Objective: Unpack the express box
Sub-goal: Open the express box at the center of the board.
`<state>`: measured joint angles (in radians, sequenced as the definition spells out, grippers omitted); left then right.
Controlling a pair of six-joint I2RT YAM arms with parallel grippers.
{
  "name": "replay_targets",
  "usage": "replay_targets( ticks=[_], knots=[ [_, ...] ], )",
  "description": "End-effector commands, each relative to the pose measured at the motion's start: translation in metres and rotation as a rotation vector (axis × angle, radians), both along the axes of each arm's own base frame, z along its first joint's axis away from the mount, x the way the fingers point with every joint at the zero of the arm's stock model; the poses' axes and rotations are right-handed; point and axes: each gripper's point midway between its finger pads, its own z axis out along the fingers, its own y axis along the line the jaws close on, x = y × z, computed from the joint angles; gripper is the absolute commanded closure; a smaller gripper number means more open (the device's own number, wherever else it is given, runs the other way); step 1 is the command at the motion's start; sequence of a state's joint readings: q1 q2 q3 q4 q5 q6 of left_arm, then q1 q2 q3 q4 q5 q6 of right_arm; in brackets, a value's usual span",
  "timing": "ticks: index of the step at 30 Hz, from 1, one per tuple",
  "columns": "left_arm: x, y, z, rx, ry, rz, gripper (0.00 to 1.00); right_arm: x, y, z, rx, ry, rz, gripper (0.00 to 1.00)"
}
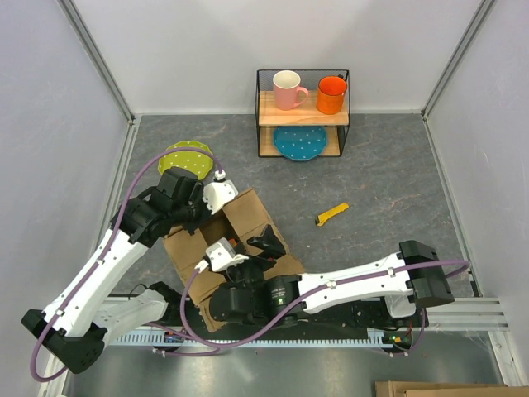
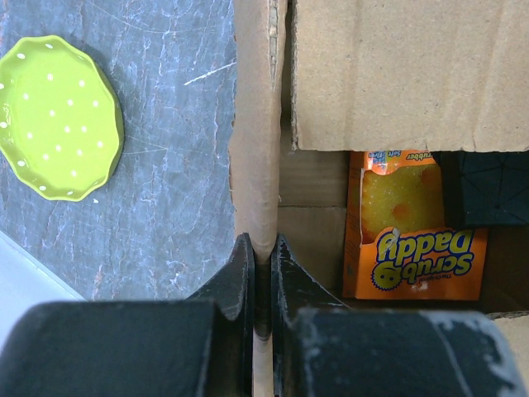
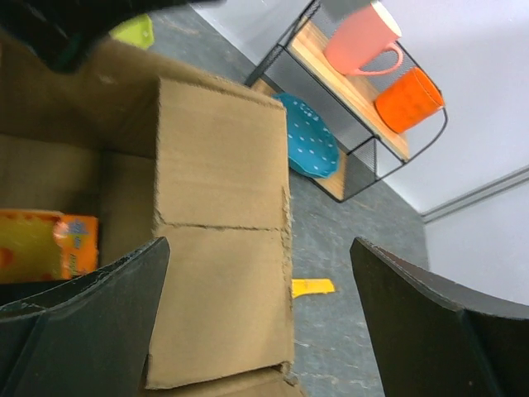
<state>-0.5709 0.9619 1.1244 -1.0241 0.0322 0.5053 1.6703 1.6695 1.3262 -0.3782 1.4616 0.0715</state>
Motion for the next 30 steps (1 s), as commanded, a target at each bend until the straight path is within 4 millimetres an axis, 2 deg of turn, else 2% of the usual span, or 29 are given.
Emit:
replay_targets(
  ticks=[1, 8, 10, 14, 21, 26, 30],
  knots=[
    [-0.001, -0.007, 0.006, -0.053, -0.002, 0.010, 0.98, -0.013, 0.028, 0.028, 0.163, 0.044, 0.047, 0.02],
    [-0.001, -0.006, 0.008, -0.054, -0.008, 0.012, 0.98, -0.009, 0.041, -0.004, 0.088, 0.052, 0.045, 0.02],
    [-0.002, -0.006, 0.009, -0.053, -0.009, 0.009, 0.98, -0.001, 0.035, -0.016, 0.058, 0.042, 0.010, 0.02],
    [-0.003, -0.004, 0.008, -0.052, -0.013, 0.010, 0.98, 0.011, 0.013, -0.019, -0.003, -0.023, -0.071, 0.02],
    [-0.003, -0.004, 0.009, -0.052, -0.015, 0.009, 0.98, 0.019, -0.028, 0.016, -0.071, -0.165, -0.192, 0.02],
    [-0.003, -0.003, 0.008, -0.047, -0.015, 0.008, 0.98, 0.022, -0.061, 0.045, 0.032, -0.178, -0.222, 0.02],
    [-0.004, -0.003, 0.006, -0.046, -0.011, 0.005, 0.98, 0.027, -0.079, 0.050, 0.064, -0.170, -0.233, 0.02]
  ],
)
